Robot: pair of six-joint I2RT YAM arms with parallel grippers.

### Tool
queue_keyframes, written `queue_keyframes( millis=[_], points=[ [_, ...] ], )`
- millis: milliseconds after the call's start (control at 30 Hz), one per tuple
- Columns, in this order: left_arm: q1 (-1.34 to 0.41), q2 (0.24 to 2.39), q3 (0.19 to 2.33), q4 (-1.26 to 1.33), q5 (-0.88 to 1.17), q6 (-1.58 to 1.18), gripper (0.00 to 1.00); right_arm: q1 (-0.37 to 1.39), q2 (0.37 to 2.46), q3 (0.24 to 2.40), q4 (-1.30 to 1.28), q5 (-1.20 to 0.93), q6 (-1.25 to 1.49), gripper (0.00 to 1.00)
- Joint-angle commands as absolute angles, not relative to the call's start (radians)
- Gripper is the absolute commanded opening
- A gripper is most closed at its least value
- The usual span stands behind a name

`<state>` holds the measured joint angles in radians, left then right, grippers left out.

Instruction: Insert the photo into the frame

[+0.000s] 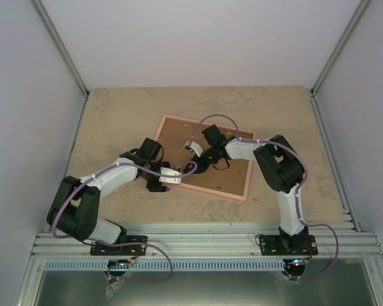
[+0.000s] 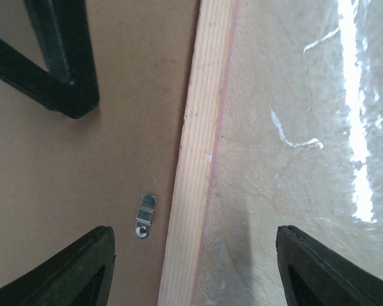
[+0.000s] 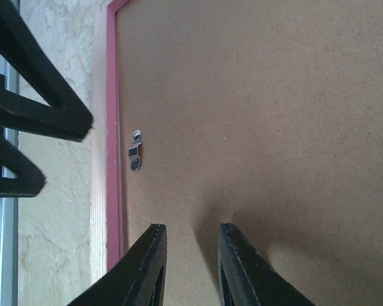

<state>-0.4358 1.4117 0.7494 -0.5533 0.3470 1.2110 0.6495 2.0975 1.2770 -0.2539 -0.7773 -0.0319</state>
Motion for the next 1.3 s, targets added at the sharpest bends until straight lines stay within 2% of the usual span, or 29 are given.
queue_keyframes(
  millis=[0,333,633,867,1000,1133,1167,1200,1267],
  points=[
    [-0.449,1.467,0.772,-0.509,0.308,1.337,0.7,0.634,2.161,1.23,-0.267,-0.726,-0.02,0.25],
    [-0.465,1.527,0.769,-0.469,0.264,1.378,0.64,0.625,2.158,1.218,-0.258,-0.723,-0.023,0.24],
    [-0.483,1.587,0.763,-0.476,0.229,1.393,0.63,0.615,2.161,1.203,-0.247,-0.722,-0.025,0.24],
    [-0.506,1.545,0.705,-0.494,0.188,1.482,0.4,0.599,2.163,1.193,-0.241,-0.721,-0.022,0.23],
    [-0.506,1.541,0.716,-0.55,0.18,1.498,0.2,0.598,2.163,1.188,-0.238,-0.721,-0.023,0.23],
    [-0.506,1.522,0.728,-0.586,0.191,1.511,0.1,0.597,2.163,1.186,-0.235,-0.721,-0.024,0.23],
    [-0.507,1.516,0.733,-0.584,0.195,1.506,0.1,0.597,2.163,1.186,-0.235,-0.721,-0.026,0.22],
    [-0.507,1.511,0.739,-0.582,0.198,1.496,0.15,0.598,2.162,1.186,-0.235,-0.722,-0.027,0.22],
    [-0.506,1.497,0.756,-0.571,0.21,1.472,0.33,0.597,2.159,1.186,-0.235,-0.725,-0.027,0.22]
  ],
)
